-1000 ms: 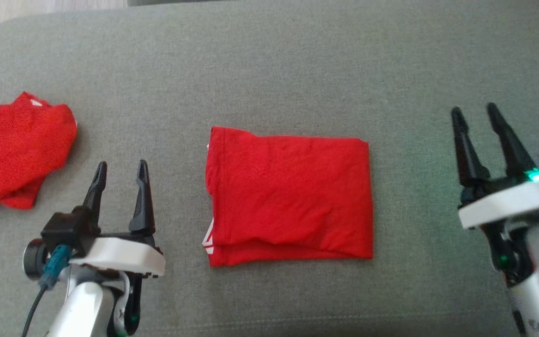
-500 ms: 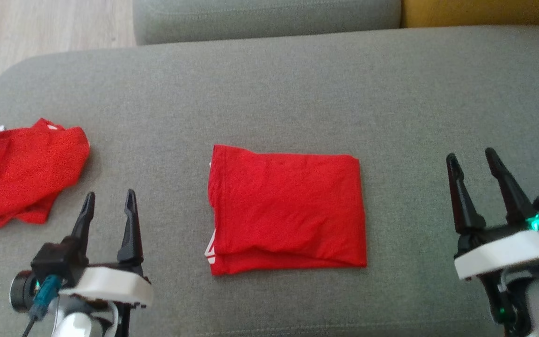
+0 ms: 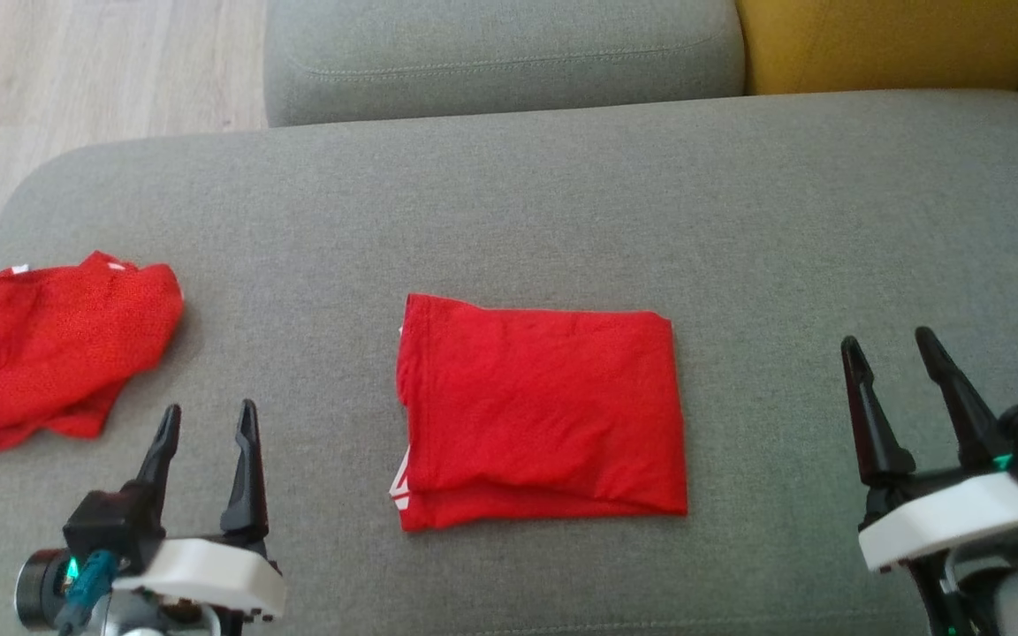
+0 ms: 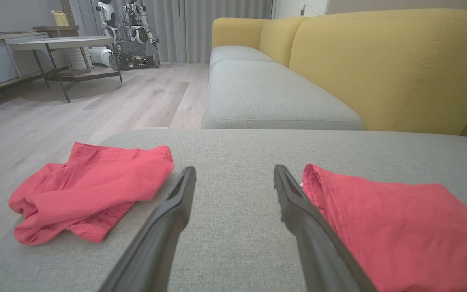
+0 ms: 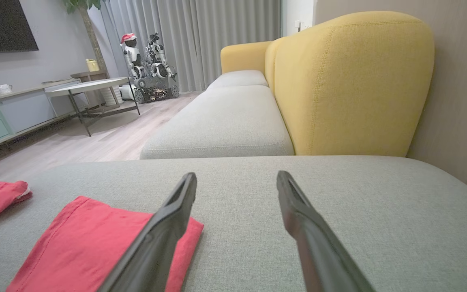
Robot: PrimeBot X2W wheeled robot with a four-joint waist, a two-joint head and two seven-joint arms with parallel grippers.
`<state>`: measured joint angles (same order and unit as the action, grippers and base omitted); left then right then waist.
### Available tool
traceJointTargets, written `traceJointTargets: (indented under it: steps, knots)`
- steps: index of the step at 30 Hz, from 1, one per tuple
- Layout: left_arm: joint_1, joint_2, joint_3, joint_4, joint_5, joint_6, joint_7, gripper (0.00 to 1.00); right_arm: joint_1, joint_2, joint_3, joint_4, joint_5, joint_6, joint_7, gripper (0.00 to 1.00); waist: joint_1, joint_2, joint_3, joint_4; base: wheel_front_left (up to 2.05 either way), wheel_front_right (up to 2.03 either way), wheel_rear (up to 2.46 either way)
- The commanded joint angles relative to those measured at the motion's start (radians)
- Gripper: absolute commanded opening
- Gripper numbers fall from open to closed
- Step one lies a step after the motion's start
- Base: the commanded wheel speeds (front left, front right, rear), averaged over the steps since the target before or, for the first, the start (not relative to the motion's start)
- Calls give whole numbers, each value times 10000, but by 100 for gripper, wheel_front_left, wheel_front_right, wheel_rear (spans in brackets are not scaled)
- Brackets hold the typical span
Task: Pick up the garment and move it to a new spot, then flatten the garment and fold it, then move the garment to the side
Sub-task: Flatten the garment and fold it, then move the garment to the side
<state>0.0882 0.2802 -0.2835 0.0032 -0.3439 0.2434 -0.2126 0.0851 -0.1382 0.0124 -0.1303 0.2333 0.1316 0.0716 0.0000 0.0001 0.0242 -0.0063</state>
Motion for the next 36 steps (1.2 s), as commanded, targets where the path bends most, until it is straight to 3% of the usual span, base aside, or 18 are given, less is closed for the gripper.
traceJointTargets:
  steps: [1,36]
  knots:
    - [-301,256,329,-376,73,73,-7,100,-106,-62,131,-414,-88,-9,63,100,0,-1,-17,1,0,0,0]
    - [-445,330,184,-431,-46,161,-54,100,-18,34,-72,-454,-109,-9,240,100,0,-1,89,53,0,0,0]
